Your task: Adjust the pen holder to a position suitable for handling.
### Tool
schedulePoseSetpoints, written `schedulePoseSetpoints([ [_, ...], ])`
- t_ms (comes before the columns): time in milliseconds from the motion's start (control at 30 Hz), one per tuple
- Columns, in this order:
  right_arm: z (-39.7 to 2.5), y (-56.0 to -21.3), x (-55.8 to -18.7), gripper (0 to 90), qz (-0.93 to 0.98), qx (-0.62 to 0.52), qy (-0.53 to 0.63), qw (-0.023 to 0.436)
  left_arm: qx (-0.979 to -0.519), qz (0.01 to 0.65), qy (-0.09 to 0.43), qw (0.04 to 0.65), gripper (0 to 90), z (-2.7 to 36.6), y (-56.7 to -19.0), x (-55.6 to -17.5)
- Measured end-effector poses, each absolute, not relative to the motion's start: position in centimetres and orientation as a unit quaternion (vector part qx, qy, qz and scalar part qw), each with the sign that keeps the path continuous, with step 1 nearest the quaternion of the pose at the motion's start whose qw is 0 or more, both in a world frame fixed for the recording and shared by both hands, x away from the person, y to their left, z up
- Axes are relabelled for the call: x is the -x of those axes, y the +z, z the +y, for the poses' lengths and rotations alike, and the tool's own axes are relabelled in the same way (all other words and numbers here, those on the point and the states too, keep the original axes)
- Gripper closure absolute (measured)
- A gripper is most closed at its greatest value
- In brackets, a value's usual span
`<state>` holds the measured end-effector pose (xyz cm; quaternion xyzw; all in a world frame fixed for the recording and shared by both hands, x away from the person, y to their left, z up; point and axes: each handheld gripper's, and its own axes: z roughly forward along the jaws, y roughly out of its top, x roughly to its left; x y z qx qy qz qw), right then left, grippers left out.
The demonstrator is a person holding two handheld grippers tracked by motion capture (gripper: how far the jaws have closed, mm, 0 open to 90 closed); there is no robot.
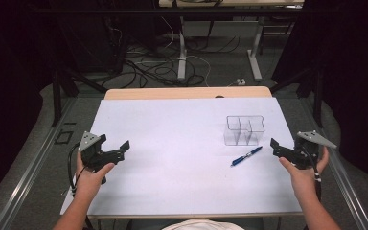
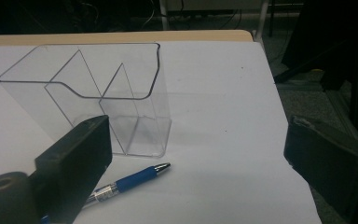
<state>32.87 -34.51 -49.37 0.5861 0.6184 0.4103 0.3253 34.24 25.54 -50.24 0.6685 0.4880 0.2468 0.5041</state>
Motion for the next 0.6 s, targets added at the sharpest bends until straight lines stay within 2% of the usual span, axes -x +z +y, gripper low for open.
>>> schedulePoseSetpoints([
  [100, -34.4, -49.1, -33.2, 17.0, 0.618, -0.586, 0.409, 0.327, -0.669, 0.489, 0.246, 0.503, 0.2, 25.6, -50.3, -34.2],
  [133, -34.5, -49.0, -33.4, 21.4, 0.620, -0.583, 0.408, 0.331, -0.669, 0.490, 0.245, 0.503, 0.1, 25.6, -50.3, -34.2],
  [200, -34.5, -48.9, -33.6, 36.2, 0.625, -0.573, 0.419, 0.326, -0.667, 0.492, 0.246, 0.502, 0.1, 25.7, -50.3, -34.1],
  [233, -34.5, -48.7, -33.7, 39.5, 0.627, -0.569, 0.423, 0.323, -0.667, 0.492, 0.246, 0.502, 0.1, 25.7, -50.3, -34.1],
  [400, -34.1, -48.4, -34.2, 42.1, 0.634, -0.568, 0.414, 0.322, -0.670, 0.490, 0.249, 0.499, 0.1, 25.6, -50.3, -34.0],
  [467, -33.9, -48.2, -34.8, 45.1, 0.637, -0.576, 0.418, 0.297, -0.671, 0.490, 0.249, 0.497, 0.2, 25.6, -50.2, -34.0],
  [600, -33.8, -48.1, -35.9, 48.7, 0.638, -0.572, 0.423, 0.293, -0.671, 0.491, 0.250, 0.496, 0.1, 25.7, -50.3, -33.9],
])
